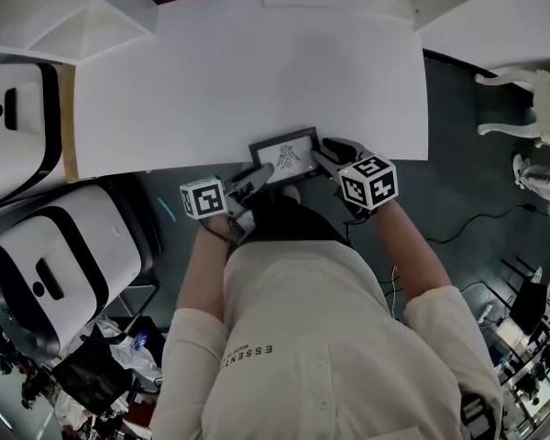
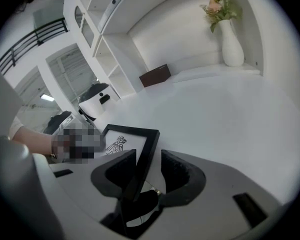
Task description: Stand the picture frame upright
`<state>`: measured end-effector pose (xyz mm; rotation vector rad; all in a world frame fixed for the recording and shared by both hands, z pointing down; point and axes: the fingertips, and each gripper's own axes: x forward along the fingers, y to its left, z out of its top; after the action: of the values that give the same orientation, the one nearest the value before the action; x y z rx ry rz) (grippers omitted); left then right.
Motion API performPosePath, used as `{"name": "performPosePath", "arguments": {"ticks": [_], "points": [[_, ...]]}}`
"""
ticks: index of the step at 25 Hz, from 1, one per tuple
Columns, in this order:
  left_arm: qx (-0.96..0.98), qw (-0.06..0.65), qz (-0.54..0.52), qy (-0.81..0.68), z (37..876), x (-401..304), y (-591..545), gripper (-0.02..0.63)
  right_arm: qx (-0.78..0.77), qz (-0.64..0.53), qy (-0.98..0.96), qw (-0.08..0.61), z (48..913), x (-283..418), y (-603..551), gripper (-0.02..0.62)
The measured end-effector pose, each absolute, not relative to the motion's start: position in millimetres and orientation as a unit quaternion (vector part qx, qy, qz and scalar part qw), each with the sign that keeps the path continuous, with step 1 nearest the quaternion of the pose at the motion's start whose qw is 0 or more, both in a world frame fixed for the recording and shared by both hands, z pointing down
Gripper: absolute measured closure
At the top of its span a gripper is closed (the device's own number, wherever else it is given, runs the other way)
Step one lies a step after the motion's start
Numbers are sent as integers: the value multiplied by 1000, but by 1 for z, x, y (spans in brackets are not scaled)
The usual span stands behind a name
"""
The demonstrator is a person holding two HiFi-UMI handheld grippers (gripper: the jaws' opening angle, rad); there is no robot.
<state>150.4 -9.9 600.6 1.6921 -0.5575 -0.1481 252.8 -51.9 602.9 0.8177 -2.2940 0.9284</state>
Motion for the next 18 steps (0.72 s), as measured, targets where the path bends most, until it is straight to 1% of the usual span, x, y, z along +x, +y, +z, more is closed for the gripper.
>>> {"name": "performPosePath", "arguments": {"ticks": [4, 7, 13, 18], "points": [[741, 625, -66, -237, 590, 147, -11, 552, 274, 371, -863, 208, 594, 250, -51, 440], [755, 611, -67, -228, 575, 149, -11, 560, 244, 406, -865, 167, 585, 250, -48, 431], [783, 577, -72, -221, 551, 142, -6, 561, 196, 453, -861, 120, 573, 248, -48, 431], [800, 561, -73, -200, 532, 138, -1, 561, 125, 475, -867, 86, 550, 237, -41, 431]]}}
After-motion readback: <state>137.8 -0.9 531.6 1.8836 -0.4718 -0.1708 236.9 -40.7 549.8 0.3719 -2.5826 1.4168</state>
